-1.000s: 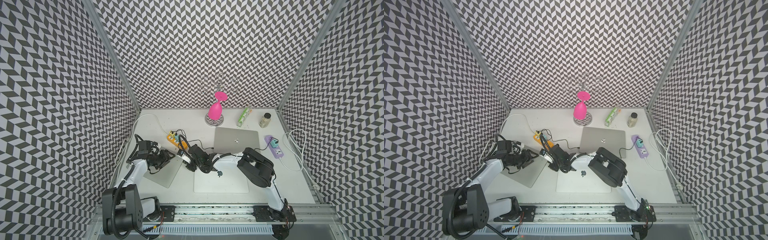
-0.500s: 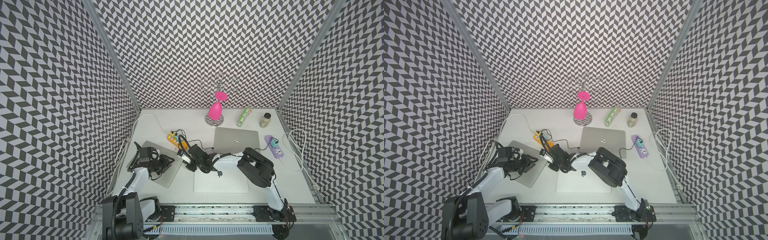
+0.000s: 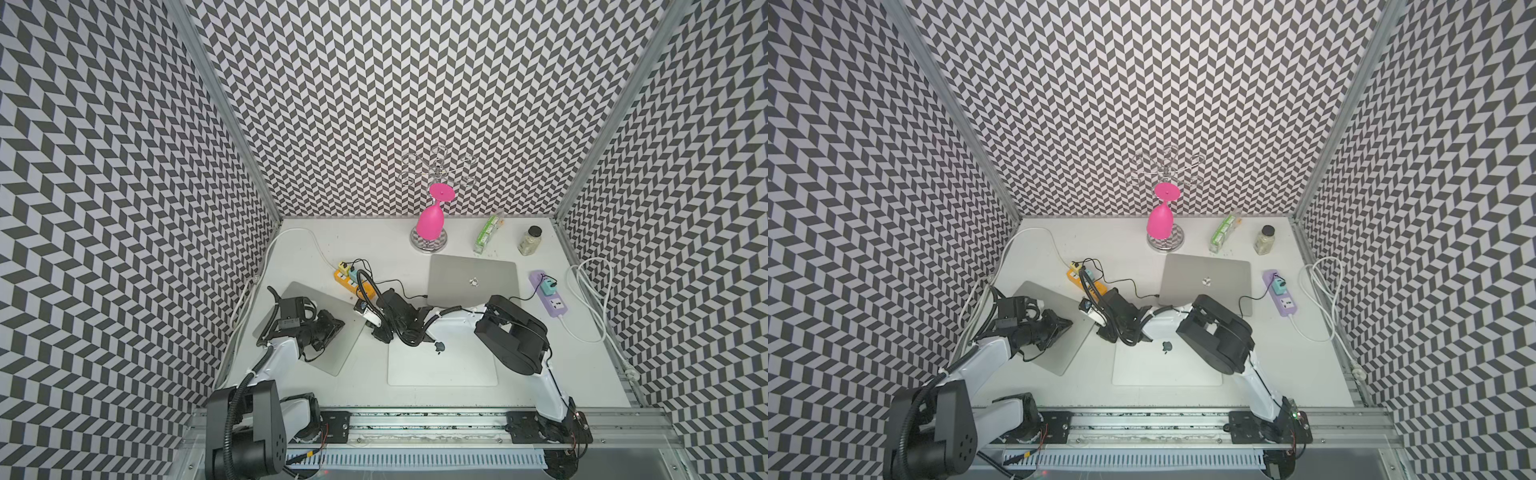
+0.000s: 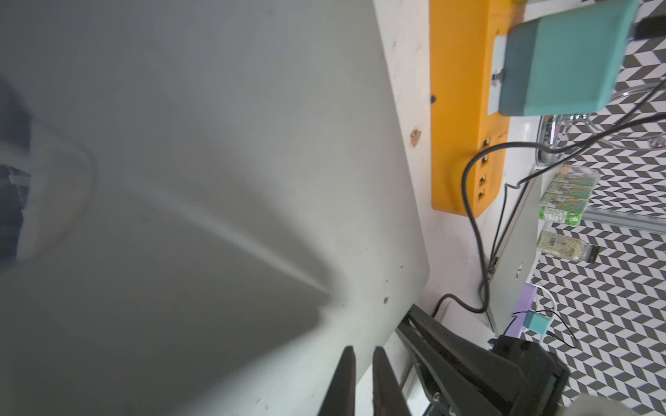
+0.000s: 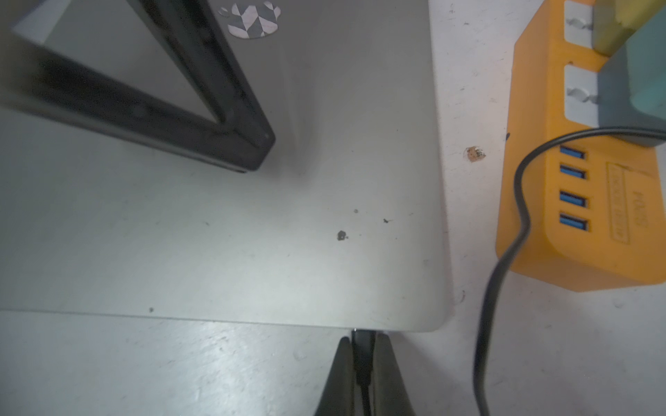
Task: Unplug the laptop charger
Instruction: Remove the charging cable from the laptop.
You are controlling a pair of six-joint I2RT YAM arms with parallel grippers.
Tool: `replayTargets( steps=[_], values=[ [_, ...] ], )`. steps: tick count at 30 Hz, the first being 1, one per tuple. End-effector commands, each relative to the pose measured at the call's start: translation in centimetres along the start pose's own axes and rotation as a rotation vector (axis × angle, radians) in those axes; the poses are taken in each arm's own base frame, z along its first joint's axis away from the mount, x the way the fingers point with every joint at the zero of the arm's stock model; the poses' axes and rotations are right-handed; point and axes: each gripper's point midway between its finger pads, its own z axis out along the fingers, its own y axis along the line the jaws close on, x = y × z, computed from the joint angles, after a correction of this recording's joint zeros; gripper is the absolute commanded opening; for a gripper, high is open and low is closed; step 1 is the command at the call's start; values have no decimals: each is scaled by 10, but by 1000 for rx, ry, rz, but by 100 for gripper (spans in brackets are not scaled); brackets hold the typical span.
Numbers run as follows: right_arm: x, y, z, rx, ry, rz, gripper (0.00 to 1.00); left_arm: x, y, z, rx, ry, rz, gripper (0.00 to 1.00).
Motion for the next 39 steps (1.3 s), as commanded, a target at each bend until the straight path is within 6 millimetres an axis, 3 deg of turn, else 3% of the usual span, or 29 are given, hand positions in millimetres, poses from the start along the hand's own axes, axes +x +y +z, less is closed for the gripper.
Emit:
replayTargets(
  steps=[1, 12, 34, 39],
  values=[
    [-14, -4, -1, 14, -31, -21, 5, -3, 8, 1, -8, -36, -31, 11],
    [-14, -4, -4, 14, -27, -26, 5, 5, 22, 7, -17, -34, -76, 0],
    [4, -7, -9, 33, 41, -31, 3, 3, 38, 10, -30, -50, -130, 0],
    [-10, 4, -17, -83, -38, 33, 3, 3, 38, 10, -26, -50, -129, 0]
  ],
)
